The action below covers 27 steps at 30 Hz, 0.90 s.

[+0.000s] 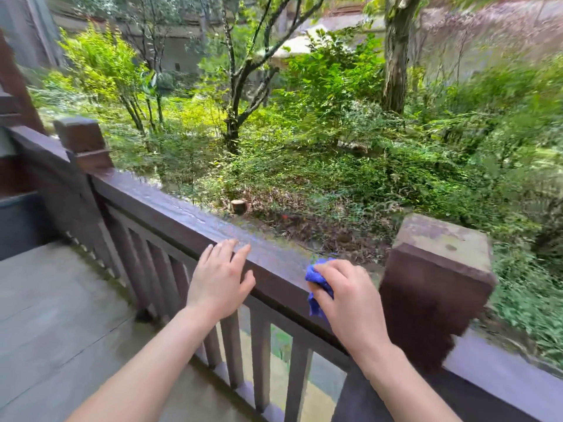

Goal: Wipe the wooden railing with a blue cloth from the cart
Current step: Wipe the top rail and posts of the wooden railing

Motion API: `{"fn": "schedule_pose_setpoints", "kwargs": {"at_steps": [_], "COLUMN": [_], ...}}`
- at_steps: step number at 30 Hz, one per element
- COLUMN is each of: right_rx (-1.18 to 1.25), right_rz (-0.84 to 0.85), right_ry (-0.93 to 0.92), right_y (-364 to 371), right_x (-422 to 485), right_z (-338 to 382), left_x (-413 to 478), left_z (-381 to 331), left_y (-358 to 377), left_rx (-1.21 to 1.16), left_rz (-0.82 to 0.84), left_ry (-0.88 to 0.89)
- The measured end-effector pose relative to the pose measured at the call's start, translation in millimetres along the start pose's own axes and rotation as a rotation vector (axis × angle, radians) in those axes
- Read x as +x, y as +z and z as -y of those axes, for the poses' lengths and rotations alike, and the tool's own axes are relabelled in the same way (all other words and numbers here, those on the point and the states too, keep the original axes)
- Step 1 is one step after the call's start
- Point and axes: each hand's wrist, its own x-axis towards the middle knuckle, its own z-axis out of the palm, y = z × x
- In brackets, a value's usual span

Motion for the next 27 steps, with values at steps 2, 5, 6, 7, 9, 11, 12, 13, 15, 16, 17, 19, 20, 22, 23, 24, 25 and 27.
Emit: {"fn": "schedule_pose_setpoints", "kwargs": {"at_steps": [2, 5, 6, 7, 9, 11, 12, 13, 15, 16, 17, 19, 20, 22, 23, 24, 25, 27], "right_rx": [-0.013, -0.063, -0.115, -0.166, -0.202, -0.195, -0.195, -0.205, -0.254, -0.281, -0.301, -0.343, -0.367, -0.404, -0.430, -0.453, -0.467, -0.459], "right_rz": [0.004, 0.075, 0.096, 0.113, 0.118, 0.097, 0.087, 0.077, 0.063, 0.060, 0.062, 0.072, 0.077, 0.077, 0.081, 0.088, 0.087, 0.081], "right_ry": [0.018, 0.140, 0.163, 0.169, 0.186, 0.265, 0.318, 0.357, 0.366, 0.335, 0.286, 0.205, 0.213, 0.339, 0.434, 0.514, 0.558, 0.564], "right_y": [30.5, 67.7, 76.8, 83.9, 92.9, 96.8, 97.9, 98.8, 102.4, 104.3, 105.6, 103.4, 100.2, 95.7, 97.1, 101.9, 110.0, 130.1], "right_x": [2.5, 4.2, 4.4, 4.7, 9.8, 22.3, 28.2, 31.4, 26.0, 18.3, 8.7, -6.4, -5.7, 13.7, 28.2, 42.2, 52.2, 52.4], "right_z": [-7.1, -22.2, -26.7, -30.7, -37.1, -43.1, -44.9, -45.5, -42.9, -40.9, -39.5, -41.3, -45.6, -53.7, -55.6, -53.3, -45.1, -23.5], "left_x": [17.4, 41.7, 50.0, 58.7, 77.1, 94.4, 101.3, 106.5, 112.4, 113.4, 113.6, 114.5, 115.9, 118.1, 118.7, 119.2, 119.2, 118.3], "left_z": [7.0, 15.1, 17.4, 19.9, 25.9, 34.1, 38.5, 42.6, 49.4, 51.5, 53.0, 55.2, 56.4, 58.2, 58.7, 58.9, 59.1, 59.1], "left_y": [19.8, 47.9, 56.6, 65.0, 80.9, 95.0, 101.2, 107.0, 117.4, 122.0, 125.8, 132.9, 136.5, 141.5, 143.1, 144.5, 145.8, 147.6], "left_rx": [0.000, -0.040, -0.052, -0.058, -0.062, -0.071, -0.081, -0.094, -0.116, -0.127, -0.140, -0.171, -0.186, -0.211, -0.225, -0.237, -0.243, -0.257], "left_rz": [0.034, 0.057, 0.063, 0.076, 0.105, 0.122, 0.123, 0.117, 0.086, 0.062, 0.043, 0.012, 0.001, -0.008, -0.010, -0.019, -0.035, -0.066], "left_ry": [0.031, 0.064, 0.077, 0.097, 0.153, 0.224, 0.262, 0.292, 0.325, 0.329, 0.332, 0.339, 0.343, 0.349, 0.349, 0.347, 0.351, 0.371]}}
